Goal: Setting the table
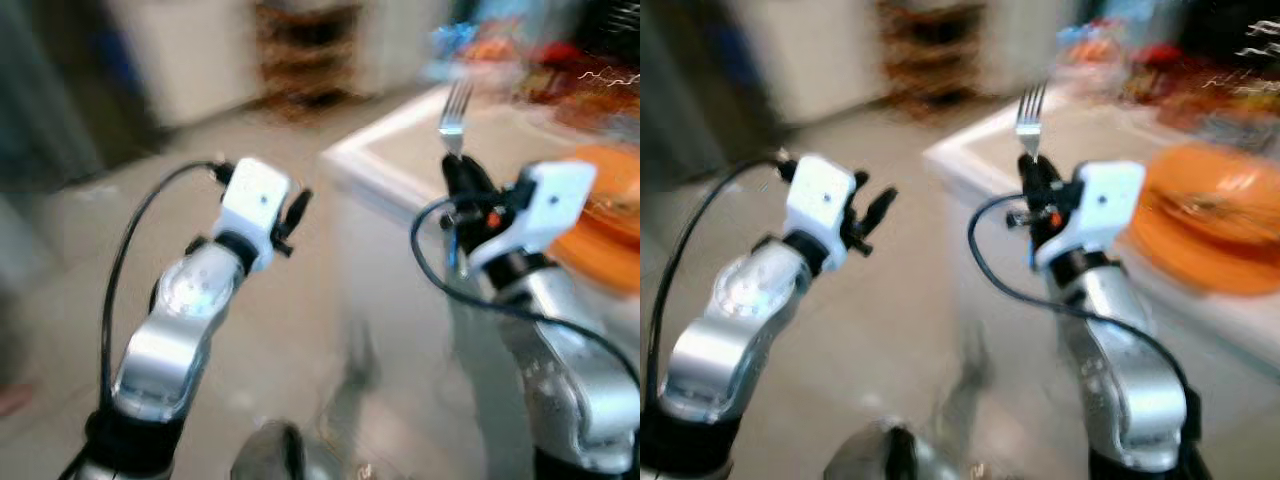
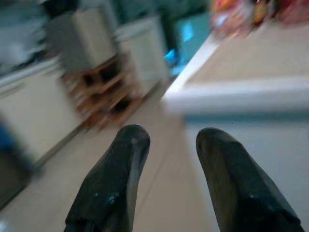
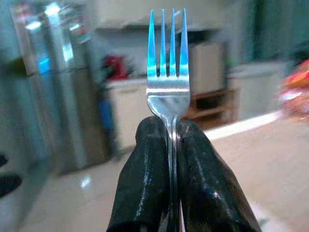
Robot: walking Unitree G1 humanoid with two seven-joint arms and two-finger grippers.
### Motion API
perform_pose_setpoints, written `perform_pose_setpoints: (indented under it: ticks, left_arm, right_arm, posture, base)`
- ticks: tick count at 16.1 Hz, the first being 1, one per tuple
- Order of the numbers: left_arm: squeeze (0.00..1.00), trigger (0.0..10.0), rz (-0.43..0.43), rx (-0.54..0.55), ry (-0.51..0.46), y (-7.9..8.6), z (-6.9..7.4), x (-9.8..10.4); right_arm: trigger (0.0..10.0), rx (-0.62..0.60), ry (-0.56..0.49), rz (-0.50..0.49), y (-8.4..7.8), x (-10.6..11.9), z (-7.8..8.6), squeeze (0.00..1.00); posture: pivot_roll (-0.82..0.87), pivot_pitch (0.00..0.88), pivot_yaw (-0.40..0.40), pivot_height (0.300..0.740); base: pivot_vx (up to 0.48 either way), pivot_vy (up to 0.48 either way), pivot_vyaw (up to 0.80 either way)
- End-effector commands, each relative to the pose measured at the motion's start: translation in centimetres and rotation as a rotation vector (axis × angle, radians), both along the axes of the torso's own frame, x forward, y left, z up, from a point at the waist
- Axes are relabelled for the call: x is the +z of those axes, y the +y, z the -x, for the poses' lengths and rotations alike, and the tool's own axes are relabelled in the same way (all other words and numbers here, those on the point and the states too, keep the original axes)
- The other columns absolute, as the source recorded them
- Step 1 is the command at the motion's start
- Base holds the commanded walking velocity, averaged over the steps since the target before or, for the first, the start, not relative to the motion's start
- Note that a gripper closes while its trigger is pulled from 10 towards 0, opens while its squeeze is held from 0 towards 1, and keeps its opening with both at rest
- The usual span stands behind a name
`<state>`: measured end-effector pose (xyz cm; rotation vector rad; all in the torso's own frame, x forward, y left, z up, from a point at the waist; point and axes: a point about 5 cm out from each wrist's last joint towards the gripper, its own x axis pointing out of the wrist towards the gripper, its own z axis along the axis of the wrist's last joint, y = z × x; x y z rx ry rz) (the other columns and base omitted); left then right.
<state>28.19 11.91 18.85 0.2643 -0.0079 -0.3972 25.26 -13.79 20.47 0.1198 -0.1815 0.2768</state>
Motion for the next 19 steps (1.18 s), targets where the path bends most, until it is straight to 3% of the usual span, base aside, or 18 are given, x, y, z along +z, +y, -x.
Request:
perform_pose_setpoints:
  ticks: [1,5,8,15,19]
  left_arm:
    - [0.00,10.0,0.008,-0.012,-0.044,-0.5,-0.3,0.9]
    - [0.00,10.0,0.094,0.111,-0.020,0.5,-0.7,-0.6]
    - [0.00,10.0,0.095,0.140,-0.006,0.5,-0.7,-1.3]
    - [0.00,10.0,0.080,0.110,-0.009,-0.2,-0.8,-1.6]
    - [0.00,10.0,0.084,0.038,-0.024,-1.7,-1.1,-1.0]
  right_arm:
    - [10.0,-0.015,-0.020,0.027,-0.2,0.1,0.3,0.00]
    - [10.0,-0.160,0.129,0.206,-2.0,-4.2,0.6,0.00]
    - [10.0,-0.260,0.184,0.207,-3.4,-6.0,0.4,0.00]
    - [10.0,-0.317,0.133,0.268,-3.9,-5.6,0.0,0.00]
    - [10.0,-0.390,0.098,0.246,-5.5,-4.8,0.5,0.00]
  posture:
    - [0.03,0.000,0.014,0.740]
    - [0.02,0.002,0.003,0.740]
    - [0.02,0.004,-0.001,0.740]
    - [-0.01,0.012,0.014,0.740]
    - [-0.04,0.014,0.041,0.740]
  base:
    - [-0.330,0.000,0.00]
    - [0.000,0.000,0.00]
    - [0.000,-0.322,0.00]
    - [0.000,-0.480,0.00]
    - [0.000,-0.480,0.00]
